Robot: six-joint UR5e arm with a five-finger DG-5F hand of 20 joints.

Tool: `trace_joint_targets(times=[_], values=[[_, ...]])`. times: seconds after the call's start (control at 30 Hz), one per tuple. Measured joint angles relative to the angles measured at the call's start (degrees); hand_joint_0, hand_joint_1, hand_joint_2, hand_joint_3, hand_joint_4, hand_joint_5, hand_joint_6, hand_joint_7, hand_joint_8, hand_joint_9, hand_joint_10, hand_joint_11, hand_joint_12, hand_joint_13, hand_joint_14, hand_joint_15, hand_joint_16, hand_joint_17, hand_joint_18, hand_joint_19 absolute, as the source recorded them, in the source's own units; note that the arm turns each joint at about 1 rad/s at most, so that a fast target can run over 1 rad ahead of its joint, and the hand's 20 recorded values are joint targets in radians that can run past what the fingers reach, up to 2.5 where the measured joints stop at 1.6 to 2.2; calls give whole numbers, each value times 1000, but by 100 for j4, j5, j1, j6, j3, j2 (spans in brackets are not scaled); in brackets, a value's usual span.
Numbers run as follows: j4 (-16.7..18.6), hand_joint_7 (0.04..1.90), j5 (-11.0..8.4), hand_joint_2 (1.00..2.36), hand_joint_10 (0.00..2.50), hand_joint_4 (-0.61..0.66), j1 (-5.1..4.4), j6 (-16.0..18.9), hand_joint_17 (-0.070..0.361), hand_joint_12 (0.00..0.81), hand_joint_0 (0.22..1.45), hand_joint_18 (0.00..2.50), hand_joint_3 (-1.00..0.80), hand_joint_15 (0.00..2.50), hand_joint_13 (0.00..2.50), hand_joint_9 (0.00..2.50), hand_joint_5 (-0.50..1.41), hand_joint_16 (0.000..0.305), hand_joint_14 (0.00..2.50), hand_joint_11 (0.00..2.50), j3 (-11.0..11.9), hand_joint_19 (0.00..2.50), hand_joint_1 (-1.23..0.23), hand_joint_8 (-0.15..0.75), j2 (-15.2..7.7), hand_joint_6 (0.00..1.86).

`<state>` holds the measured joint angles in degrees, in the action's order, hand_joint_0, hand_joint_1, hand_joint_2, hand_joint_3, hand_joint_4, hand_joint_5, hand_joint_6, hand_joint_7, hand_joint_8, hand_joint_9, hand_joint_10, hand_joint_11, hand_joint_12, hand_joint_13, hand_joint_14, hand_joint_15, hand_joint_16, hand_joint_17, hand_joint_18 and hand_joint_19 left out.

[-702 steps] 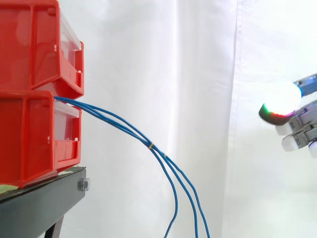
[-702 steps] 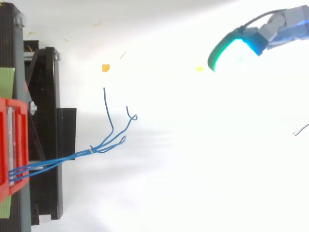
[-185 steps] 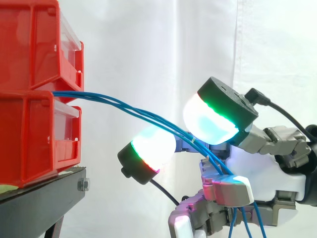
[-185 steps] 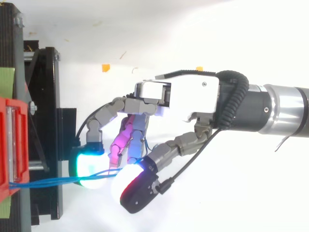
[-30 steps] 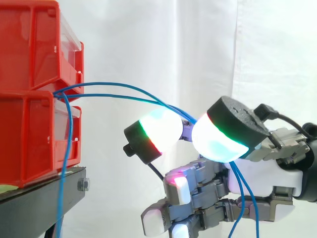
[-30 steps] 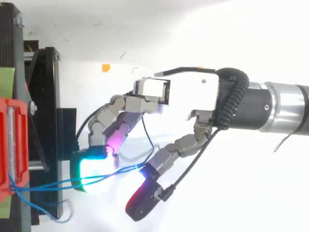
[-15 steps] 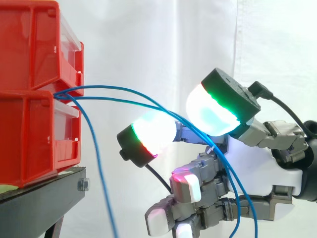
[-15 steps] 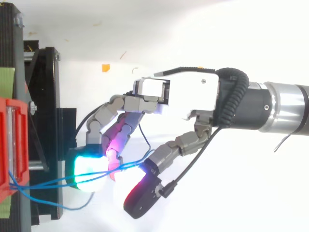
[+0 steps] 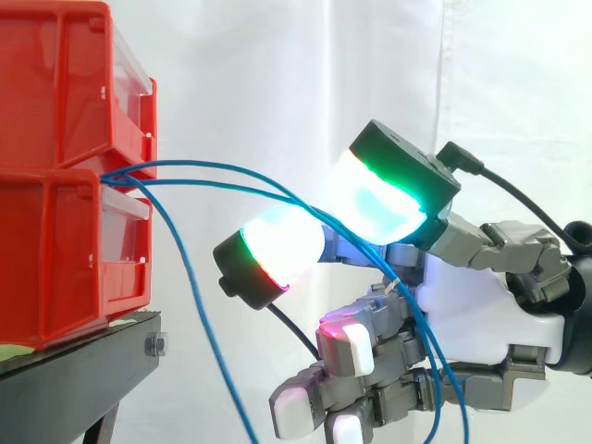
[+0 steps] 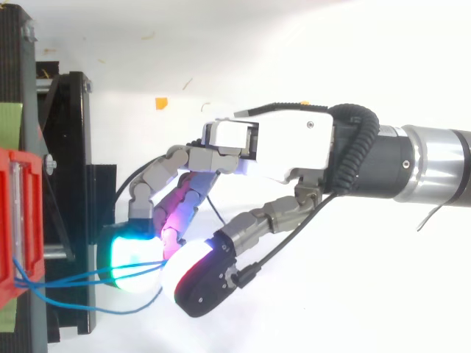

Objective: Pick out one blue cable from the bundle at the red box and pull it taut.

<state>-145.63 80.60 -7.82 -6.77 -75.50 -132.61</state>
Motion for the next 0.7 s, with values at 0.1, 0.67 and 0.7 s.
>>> trace_joint_targets(times=[0.1, 0.67, 0.7], values=[[-1, 853, 0, 1012, 29, -142, 1, 0, 101, 323, 593, 690, -340, 405, 807, 1095, -129, 45, 16, 730, 1, 688, -690, 247, -1, 824], [-43, 710, 38, 1001, 31, -35, 7, 0, 105, 327, 580, 702, -491, 418, 809, 1083, -141, 47, 17, 740, 1, 677, -723, 263, 0, 919], [-43, 716, 43, 1000, 27, -31, 6, 0, 105, 329, 572, 705, -500, 413, 813, 1090, -140, 47, 17, 733, 1, 675, -702, 264, -1, 917]])
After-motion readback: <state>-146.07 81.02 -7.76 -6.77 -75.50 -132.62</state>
